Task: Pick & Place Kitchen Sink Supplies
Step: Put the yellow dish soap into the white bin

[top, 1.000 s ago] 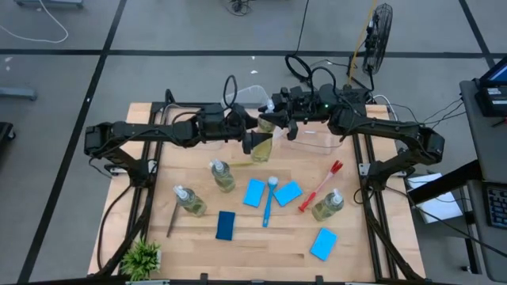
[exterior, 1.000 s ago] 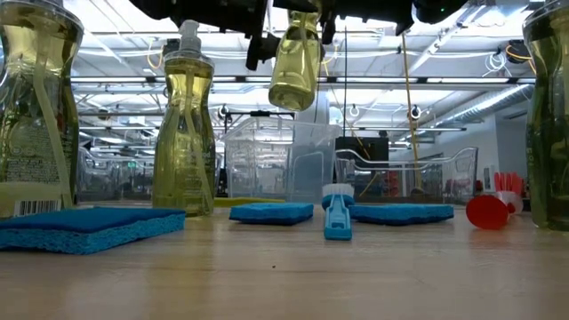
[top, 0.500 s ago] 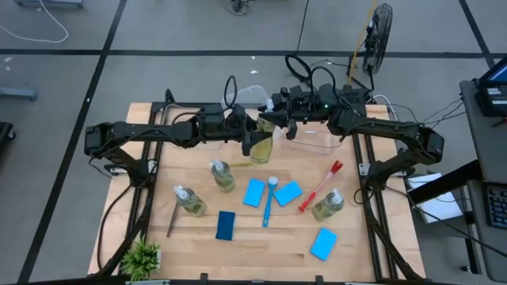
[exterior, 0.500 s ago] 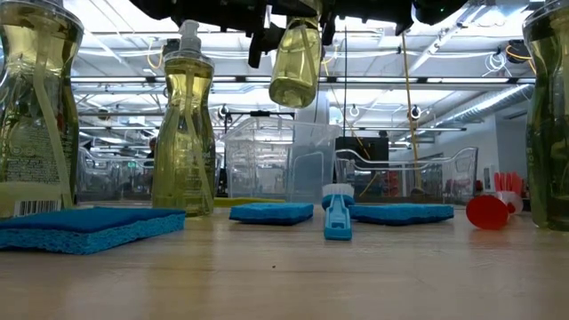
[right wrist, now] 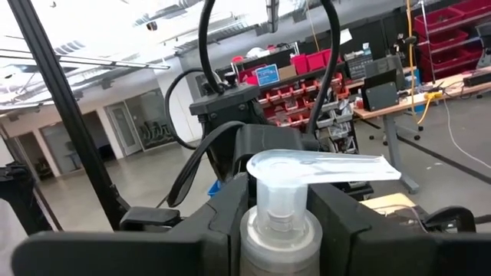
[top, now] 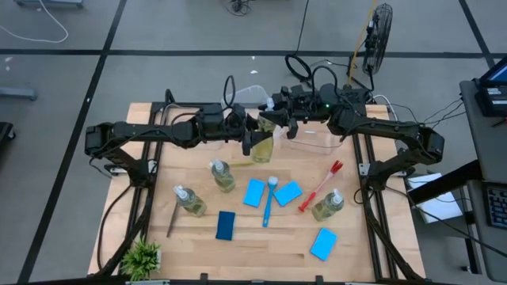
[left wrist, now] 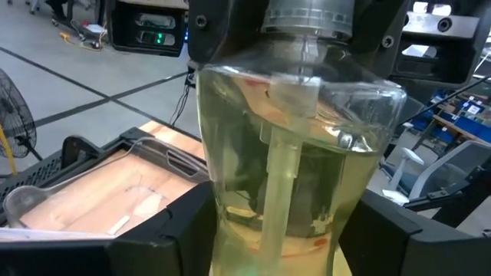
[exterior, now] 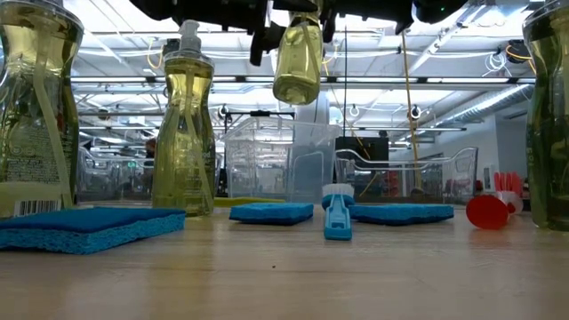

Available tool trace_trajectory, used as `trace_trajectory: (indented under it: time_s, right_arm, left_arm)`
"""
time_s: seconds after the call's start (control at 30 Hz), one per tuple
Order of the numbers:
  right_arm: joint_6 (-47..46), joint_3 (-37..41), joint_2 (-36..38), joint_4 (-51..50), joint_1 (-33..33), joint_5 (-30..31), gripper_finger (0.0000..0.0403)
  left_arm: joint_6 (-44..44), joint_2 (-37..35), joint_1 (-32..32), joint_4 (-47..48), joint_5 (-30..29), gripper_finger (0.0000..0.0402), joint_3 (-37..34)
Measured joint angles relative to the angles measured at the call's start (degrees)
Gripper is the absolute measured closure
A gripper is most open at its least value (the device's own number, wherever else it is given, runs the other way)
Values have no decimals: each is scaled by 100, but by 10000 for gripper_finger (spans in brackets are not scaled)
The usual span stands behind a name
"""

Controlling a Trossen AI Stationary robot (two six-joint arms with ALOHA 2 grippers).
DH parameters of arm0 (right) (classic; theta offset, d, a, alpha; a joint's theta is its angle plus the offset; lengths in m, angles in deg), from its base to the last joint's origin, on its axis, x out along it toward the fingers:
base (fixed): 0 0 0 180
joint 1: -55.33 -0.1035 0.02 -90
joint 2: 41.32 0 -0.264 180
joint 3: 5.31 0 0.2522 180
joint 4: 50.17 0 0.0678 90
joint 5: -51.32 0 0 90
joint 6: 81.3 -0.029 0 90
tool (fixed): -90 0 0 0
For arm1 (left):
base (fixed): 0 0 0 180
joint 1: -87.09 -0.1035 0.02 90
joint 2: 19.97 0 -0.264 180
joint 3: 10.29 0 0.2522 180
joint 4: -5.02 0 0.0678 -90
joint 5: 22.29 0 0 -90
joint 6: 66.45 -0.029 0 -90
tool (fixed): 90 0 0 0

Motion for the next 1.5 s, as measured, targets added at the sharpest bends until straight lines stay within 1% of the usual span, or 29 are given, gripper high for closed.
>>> trace_trajectory:
  time_s: [0.13, 0.23, 0.33, 0.53, 0.7, 0.77, 0.87, 0.93, 1.03, 1.23, 1.37, 1.5]
  right_arm:
    - [67, 0, 6, 56, -2, -4, 309]
    - [83, 0, 6, 53, -4, -7, 309]
    - [50, 0, 6, 47, -4, -9, 309]
    - [-17, 0, 6, 28, -6, -30, 309]
    - [-28, 0, 6, 25, -6, -28, 309]
    - [19, 0, 5, 31, -6, 16, 291]
    - [35, 0, -1, 18, -6, 133, 242]
    - [62, -2, -1, -32, -6, 257, 216]
    - [84, -2, -1, -104, 21, 292, 190]
    - [81, -2, -5, -187, 120, 289, 168]
    - [79, -2, -5, -292, 203, 294, 166]
    - [63, -2, 87, -430, 309, 295, 166]
  left_arm:
    - [63, 0, -1, -74, -2, 147, 0]
    - [107, 0, -4, -80, -2, 144, 0]
    - [100, 0, -4, -88, -2, 159, 0]
    - [30, 0, 0, -90, -24, 212, 0]
    - [-77, 0, 2, -90, -115, 225, 0]
    - [-101, 0, 4, -91, -190, 226, 0]
    - [-96, 0, 4, -90, -363, 227, 0]
    - [-99, 0, 2, -86, -474, 227, 0]
    - [-105, 0, 0, -8, -653, 228, 0]
    - [-338, 0, 0, 134, -1155, 228, 0]
    - [-500, 0, -7, 175, -1569, 228, 0]
    - [-573, 0, -60, 163, -1765, 226, 0]
